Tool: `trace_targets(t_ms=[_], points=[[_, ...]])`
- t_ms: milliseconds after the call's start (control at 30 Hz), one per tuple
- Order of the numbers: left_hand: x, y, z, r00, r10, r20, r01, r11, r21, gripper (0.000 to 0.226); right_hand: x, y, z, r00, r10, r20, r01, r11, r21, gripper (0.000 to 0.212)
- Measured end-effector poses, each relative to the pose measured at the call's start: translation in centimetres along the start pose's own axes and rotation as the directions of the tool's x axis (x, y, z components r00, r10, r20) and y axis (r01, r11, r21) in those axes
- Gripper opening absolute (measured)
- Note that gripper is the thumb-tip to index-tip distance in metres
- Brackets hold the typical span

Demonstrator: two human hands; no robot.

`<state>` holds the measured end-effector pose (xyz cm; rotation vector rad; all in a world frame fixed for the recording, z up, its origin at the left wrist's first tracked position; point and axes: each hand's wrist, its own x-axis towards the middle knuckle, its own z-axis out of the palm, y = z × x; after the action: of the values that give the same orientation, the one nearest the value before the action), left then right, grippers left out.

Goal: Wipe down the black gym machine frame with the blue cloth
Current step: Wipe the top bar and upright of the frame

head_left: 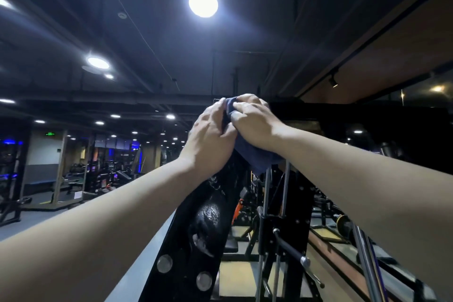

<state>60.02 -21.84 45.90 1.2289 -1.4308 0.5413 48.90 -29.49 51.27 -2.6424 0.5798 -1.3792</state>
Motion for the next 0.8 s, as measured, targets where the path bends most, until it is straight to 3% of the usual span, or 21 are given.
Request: trace_targets(t_ms=[33,100,167,233,267,300,333,367,400,467,533,600,667,800], points=[[-0.5,1.0,0.5,1.0,0.007,0.027,-0.005,0.996,-0.085,0.063,-0.4,-0.3,0.3,1.0,0.012,0.015,-0.016,0.961,0.276,0.026],[-0.7,2.6,1.7,0.997,0.032,0.072,-0.026,0.996,-0.083,0.069,-1.3,-0.5,-0.1,0.994,0.035,0.105,-0.098,0.717,0.69,0.021],[-0.7,3.4,3.0,0.992,0.026,0.125,-0.035,0.997,0.069,0.07,-2.0,0.1,-0.8,0.989,0.037,0.142,-0.139,0.545,0.827,0.025],[-0.8,3.5,4.1,0.984,-0.068,0.162,0.032,0.976,0.217,0.077,-2.2,0.8,-1.6,0.987,0.113,0.117,-0.159,0.509,0.846,0.035],[-0.9,3.4,4.5,0.984,-0.079,0.161,0.033,0.961,0.273,0.084,-1.9,1.7,-1.9,0.988,0.145,0.044,-0.123,0.604,0.788,0.041],[-1.0,3.2,4.8,0.988,-0.056,0.147,0.004,0.945,0.328,0.089,-1.5,2.7,-2.5,0.987,0.146,-0.063,-0.072,0.762,0.644,0.044],[-1.2,3.0,5.0,0.992,-0.004,0.125,-0.043,0.927,0.373,0.091,-1.1,3.8,-3.1,0.977,0.1,-0.189,-0.021,0.924,0.381,0.043],[-1.3,2.7,5.0,0.994,0.052,0.097,-0.087,0.911,0.403,0.09,-0.7,5.0,-3.6,0.962,0.002,-0.272,0.015,0.998,0.062,0.042],[-1.2,2.5,4.8,0.993,0.096,0.073,-0.118,0.902,0.416,0.087,-0.4,6.1,-4.1,0.95,-0.082,-0.301,0.018,0.977,-0.211,0.044],[-1.1,2.0,4.0,0.993,0.115,0.036,-0.12,0.912,0.392,0.077,0.1,8.2,-4.2,0.974,-0.084,-0.209,-0.027,0.877,-0.48,0.051],[-0.9,1.2,3.3,0.993,0.114,-0.028,-0.097,0.929,0.357,0.068,0.4,9.4,-3.1,0.988,-0.051,-0.148,-0.048,0.803,-0.595,0.062],[0.3,0.2,2.8,0.987,0.113,-0.112,-0.072,0.945,0.319,0.063,0.7,10.1,-2.2,0.967,-0.122,-0.222,-0.045,0.781,-0.622,0.073],[2.4,0.0,2.9,0.983,0.103,-0.151,-0.054,0.953,0.298,0.06,0.9,10.4,-1.7,0.929,-0.213,-0.303,-0.024,0.783,-0.622,0.07],[5.7,1.6,4.7,0.986,0.136,-0.092,-0.086,0.906,0.414,0.067,1.6,10.6,-1.8,0.889,-0.285,-0.359,0.001,0.784,-0.621,0.06]])
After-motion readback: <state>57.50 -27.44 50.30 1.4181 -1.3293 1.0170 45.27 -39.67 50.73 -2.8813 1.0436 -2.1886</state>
